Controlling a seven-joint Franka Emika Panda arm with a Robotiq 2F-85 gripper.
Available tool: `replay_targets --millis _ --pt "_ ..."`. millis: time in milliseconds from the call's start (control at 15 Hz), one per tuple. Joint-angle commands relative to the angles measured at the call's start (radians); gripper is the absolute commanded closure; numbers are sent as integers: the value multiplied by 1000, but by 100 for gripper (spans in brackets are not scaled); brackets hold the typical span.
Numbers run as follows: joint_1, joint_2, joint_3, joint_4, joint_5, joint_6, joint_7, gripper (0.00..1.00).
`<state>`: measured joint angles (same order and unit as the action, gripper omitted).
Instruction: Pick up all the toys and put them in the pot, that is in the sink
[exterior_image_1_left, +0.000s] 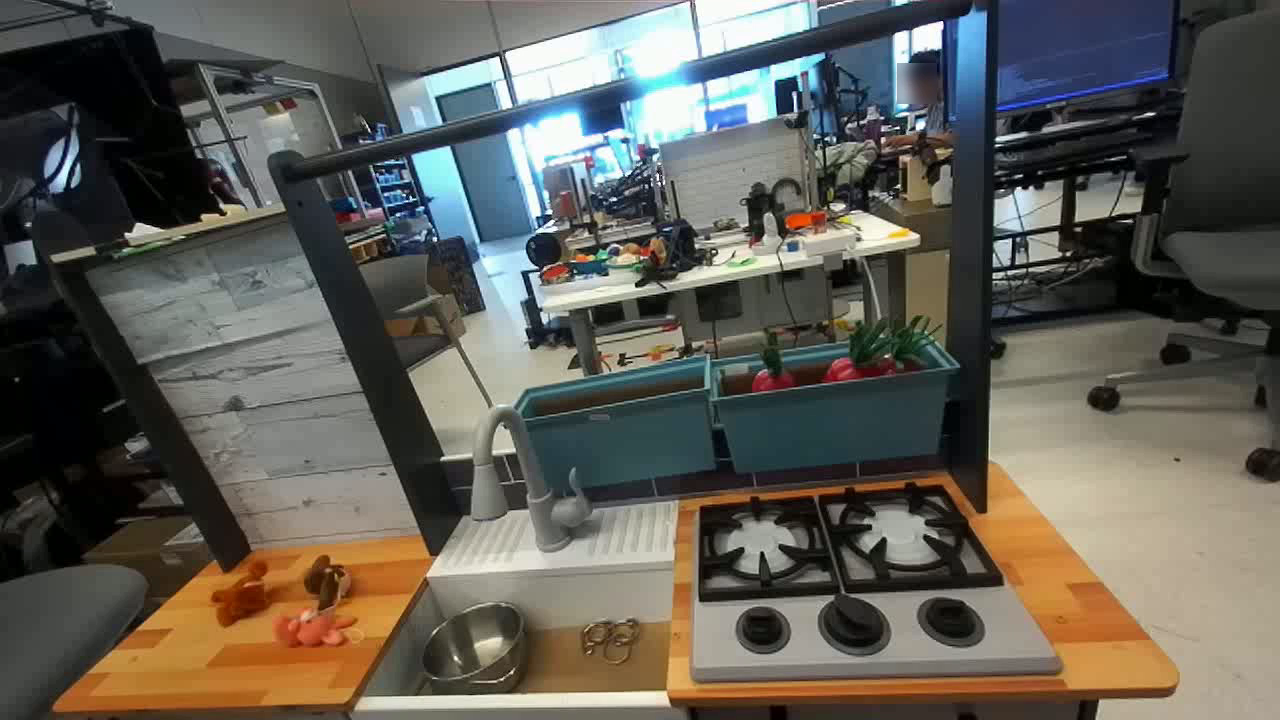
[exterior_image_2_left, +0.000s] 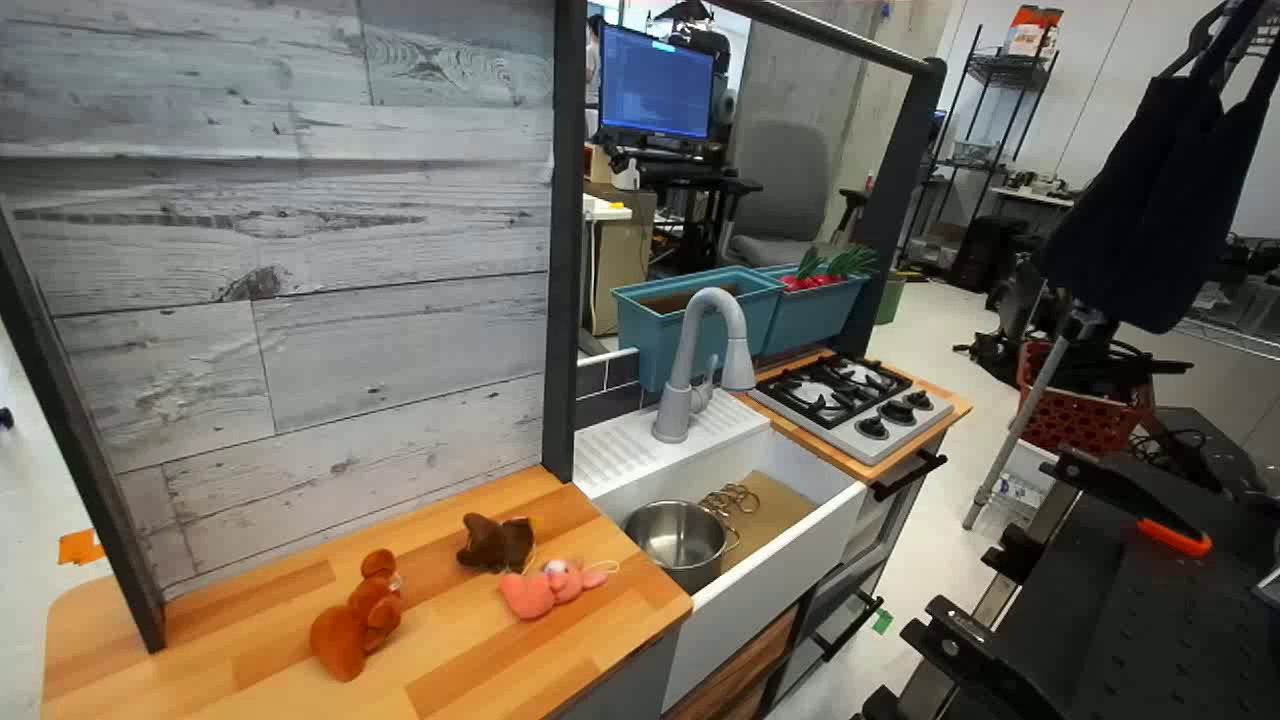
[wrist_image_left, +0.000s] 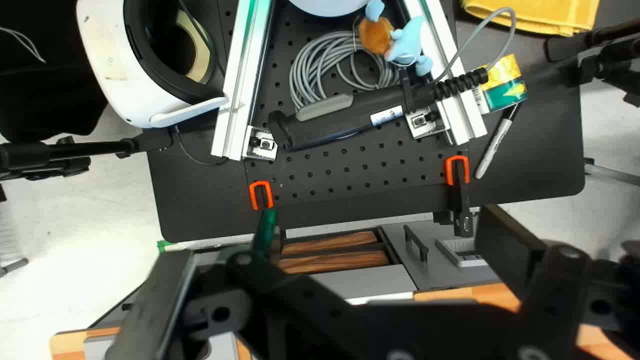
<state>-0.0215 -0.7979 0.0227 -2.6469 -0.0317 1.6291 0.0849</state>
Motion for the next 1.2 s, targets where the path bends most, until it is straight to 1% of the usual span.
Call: replay_targets --millis 0,800,867,933,1000,1133 --pt "0 0 0 1 0 -1 0 0" --pt "0 0 0 1 0 -1 0 0" --pt "8 -15 -10 11 28 35 -4 0" --pt "15 -3 -14 20 48 76 -4 0" --pt "17 49 -11 39 72 147 10 0" --pt "17 129 -9 52 121 345 21 0"
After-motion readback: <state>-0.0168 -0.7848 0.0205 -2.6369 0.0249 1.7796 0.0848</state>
